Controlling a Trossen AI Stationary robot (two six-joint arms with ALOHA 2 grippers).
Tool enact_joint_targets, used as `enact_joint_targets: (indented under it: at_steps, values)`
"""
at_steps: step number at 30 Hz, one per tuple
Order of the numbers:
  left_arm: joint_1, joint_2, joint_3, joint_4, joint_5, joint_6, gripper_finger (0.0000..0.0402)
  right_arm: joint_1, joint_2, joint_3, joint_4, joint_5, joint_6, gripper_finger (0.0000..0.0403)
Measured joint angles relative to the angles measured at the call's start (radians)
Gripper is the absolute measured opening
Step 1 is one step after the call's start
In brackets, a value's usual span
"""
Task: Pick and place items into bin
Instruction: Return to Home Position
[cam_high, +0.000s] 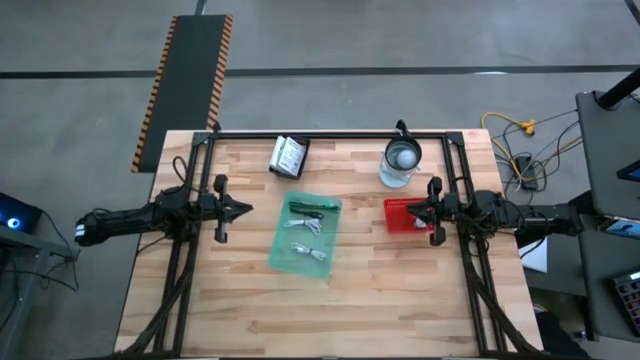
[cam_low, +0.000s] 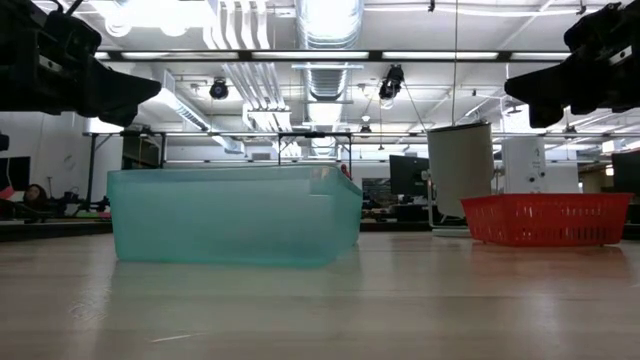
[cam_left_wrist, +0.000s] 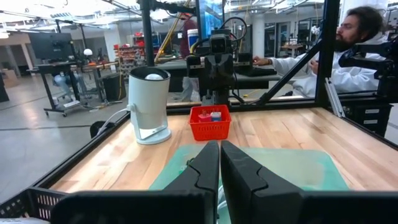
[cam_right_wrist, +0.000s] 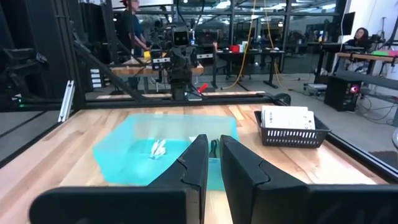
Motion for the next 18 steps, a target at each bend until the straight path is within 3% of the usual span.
enact_joint_targets:
  at_steps: [18]
  values:
    - [0.0, 0.01, 0.0, 0.002, 0.0, -0.003, 0.0, 0.0, 0.09, -0.001, -0.001, 0.0, 0.008, 0.0033]
